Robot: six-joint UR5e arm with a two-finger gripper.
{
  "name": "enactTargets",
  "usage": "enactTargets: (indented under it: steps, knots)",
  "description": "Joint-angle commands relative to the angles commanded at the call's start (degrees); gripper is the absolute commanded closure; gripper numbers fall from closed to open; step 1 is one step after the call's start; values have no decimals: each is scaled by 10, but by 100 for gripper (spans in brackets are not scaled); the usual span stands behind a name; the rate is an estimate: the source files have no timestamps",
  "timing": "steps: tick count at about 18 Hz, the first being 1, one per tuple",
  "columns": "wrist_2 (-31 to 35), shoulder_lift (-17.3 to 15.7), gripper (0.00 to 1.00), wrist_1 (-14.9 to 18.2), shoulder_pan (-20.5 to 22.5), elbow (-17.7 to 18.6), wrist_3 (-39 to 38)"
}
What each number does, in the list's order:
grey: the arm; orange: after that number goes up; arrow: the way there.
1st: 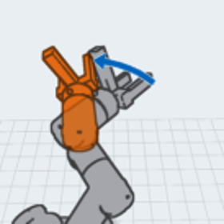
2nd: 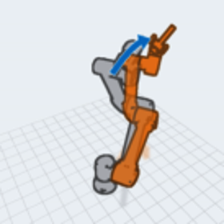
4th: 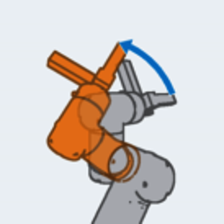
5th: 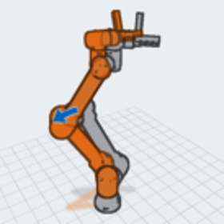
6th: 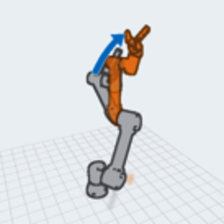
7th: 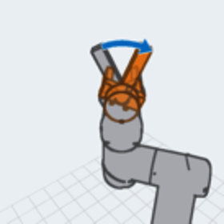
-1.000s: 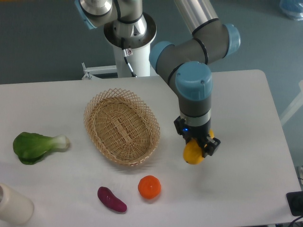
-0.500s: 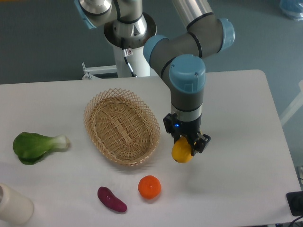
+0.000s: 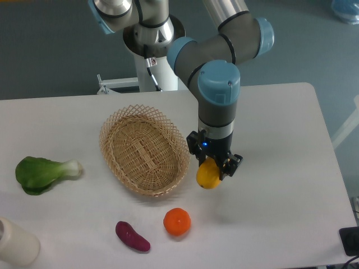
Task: Place the mango in the basket
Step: 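Carry the held yellow mango toward the wicker basket, then lower the mango into the basket and open the gripper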
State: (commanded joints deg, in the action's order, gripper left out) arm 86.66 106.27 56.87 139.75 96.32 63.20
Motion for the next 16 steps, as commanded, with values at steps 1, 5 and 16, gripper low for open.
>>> enactTargets:
  steps: [1, 5, 16]
  knots:
    - [1, -2, 48, 0, -18, 5, -11]
    - [7, -18, 46, -5, -67, 48, -33]
    - [16, -19, 36, -12, -101, 98, -33]
